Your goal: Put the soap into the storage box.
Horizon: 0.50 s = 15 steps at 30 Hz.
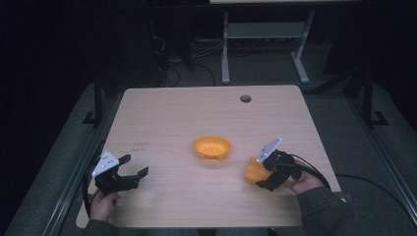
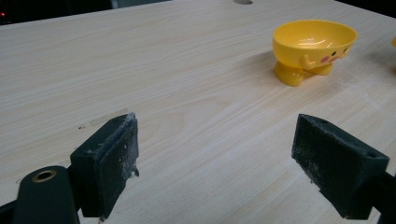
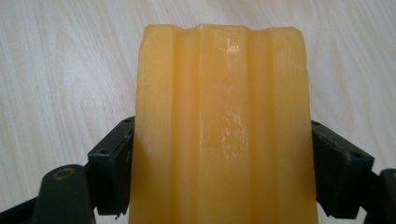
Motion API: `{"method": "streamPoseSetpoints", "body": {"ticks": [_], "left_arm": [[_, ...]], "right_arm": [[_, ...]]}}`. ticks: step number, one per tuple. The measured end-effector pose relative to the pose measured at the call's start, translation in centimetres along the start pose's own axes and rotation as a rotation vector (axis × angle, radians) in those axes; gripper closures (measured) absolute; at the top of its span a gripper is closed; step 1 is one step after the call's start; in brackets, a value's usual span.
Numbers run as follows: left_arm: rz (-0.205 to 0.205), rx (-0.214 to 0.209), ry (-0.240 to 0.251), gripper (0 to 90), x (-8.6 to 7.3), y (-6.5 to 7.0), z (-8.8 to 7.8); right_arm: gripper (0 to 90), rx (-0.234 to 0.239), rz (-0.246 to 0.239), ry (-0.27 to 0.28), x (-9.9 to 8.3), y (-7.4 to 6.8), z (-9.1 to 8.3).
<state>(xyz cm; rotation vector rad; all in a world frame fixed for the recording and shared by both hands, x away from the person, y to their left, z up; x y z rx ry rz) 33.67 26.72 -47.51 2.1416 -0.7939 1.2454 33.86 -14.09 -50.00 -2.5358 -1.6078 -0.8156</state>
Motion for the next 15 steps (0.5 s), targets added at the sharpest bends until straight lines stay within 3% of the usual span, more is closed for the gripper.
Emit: {"method": "streamPoseSetpoints", "body": {"ticks": [7,15], "left_arm": [[0.000,0.001,-0.003,14.1,0.0,0.0,0.0],[-0.002,0.003,0.000,14.1,0.0,-0.1,0.0]], "right_arm": [[20.7,0.033,-0.013,0.000,0.8,0.4,0.1],[20.7,0.031,-0.036,0.005,2.0,0.8,-0.1]]}}
Point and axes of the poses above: each handheld gripper's, and its own axes: z roughly forward along the jaws, x roughly out of its top, y roughly to its right, the point moved 9 cm from there along z, roughly forward along the jaws, and after that the axes turned 13 degrees about -x, right-handed, at the moved point
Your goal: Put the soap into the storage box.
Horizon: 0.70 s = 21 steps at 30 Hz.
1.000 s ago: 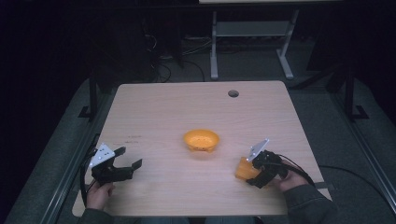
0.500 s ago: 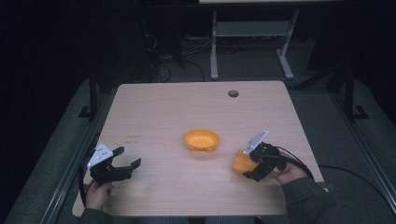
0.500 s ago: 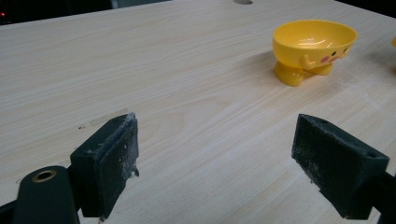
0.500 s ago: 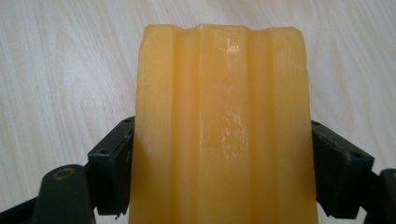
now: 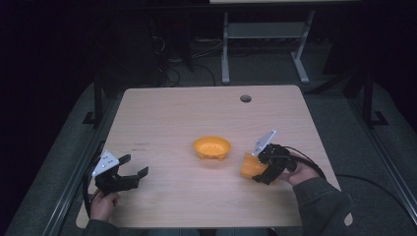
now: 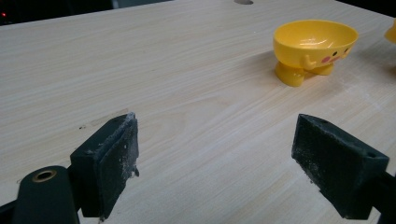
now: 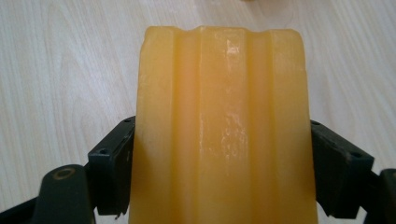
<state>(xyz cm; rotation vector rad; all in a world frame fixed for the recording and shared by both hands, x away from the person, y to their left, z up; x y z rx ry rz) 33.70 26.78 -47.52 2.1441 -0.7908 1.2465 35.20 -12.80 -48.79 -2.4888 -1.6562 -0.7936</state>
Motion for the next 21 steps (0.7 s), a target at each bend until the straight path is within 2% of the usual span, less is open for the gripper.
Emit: {"method": "streamPoseSetpoints", "body": {"ticks": [8,21], "left_arm": [[-0.007,0.003,0.006,14.1,0.0,-0.1,-0.1],[-0.007,0.007,0.004,14.1,0.0,-0.2,-0.1]], "right_arm": [[20.7,0.003,-0.013,0.040,1.7,0.7,-0.6],[20.7,0.021,-0.038,0.058,3.8,1.3,-0.7]]}}
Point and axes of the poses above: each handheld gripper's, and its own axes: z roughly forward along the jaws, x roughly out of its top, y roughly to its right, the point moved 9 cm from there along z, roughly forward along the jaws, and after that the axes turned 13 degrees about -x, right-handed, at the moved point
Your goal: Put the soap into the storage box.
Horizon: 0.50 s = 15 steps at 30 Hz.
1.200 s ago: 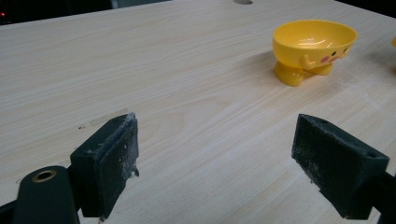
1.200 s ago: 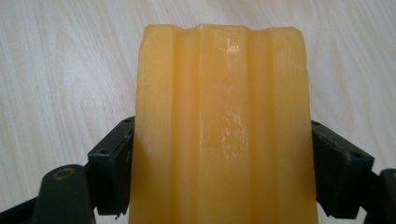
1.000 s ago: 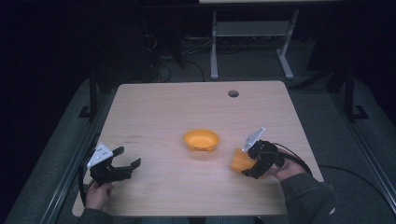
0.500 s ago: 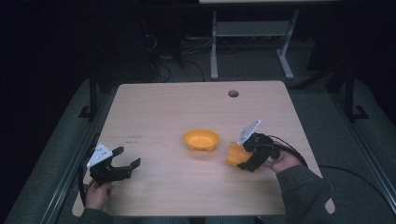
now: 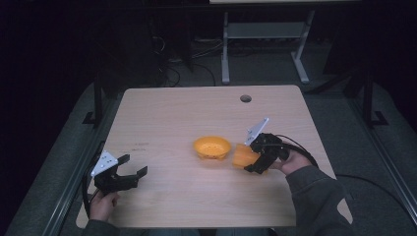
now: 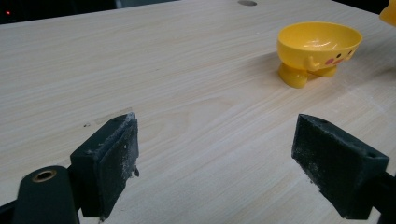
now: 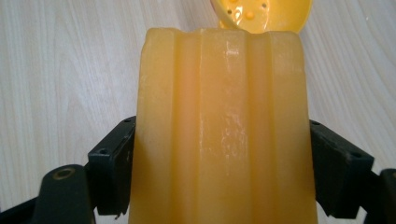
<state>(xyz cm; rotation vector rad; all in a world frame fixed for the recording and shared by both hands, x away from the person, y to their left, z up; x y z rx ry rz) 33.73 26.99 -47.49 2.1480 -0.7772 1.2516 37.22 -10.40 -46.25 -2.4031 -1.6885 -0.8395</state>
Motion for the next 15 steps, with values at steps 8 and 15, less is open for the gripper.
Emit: {"method": "streamPoseSetpoints", "body": {"ticks": [8,15], "left_arm": [[0.002,-0.005,-0.002,14.1,0.0,0.1,0.1],[0.004,-0.004,-0.002,14.1,0.0,0.1,0.1]], "right_arm": [[20.7,0.000,-0.013,0.002,1.2,0.7,0.2],[20.7,-0.005,-0.025,0.009,2.4,1.2,0.0]]}}
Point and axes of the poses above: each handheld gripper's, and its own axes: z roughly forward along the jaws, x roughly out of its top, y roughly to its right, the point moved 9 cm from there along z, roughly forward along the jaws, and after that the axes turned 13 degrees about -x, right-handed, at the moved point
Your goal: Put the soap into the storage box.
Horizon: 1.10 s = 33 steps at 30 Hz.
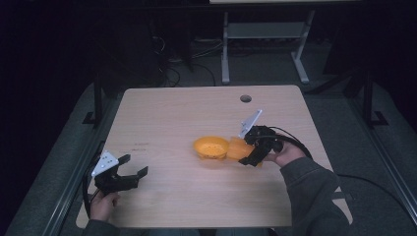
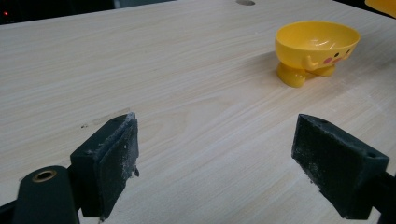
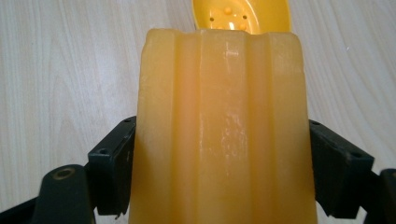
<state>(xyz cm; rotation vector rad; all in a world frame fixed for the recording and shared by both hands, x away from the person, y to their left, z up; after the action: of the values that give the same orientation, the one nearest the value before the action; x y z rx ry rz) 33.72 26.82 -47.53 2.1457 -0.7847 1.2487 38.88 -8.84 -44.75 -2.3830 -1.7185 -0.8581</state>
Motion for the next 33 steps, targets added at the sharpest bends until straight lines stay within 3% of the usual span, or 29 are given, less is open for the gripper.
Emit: {"method": "streamPoseSetpoints", "body": {"ticks": [11,21,33], "left_arm": [[-0.001,0.000,0.003,14.1,0.0,0.0,0.0],[0.003,0.001,-0.006,14.1,0.0,0.0,0.0],[0.000,0.004,-0.001,14.1,0.0,-0.1,0.0]], "right_arm": [[20.7,0.010,-0.018,0.011,1.8,0.5,-0.1],[20.7,0.016,-0.020,0.001,2.1,0.6,0.4],[20.7,0.011,-0.047,0.030,4.3,1.1,-0.2]]}}
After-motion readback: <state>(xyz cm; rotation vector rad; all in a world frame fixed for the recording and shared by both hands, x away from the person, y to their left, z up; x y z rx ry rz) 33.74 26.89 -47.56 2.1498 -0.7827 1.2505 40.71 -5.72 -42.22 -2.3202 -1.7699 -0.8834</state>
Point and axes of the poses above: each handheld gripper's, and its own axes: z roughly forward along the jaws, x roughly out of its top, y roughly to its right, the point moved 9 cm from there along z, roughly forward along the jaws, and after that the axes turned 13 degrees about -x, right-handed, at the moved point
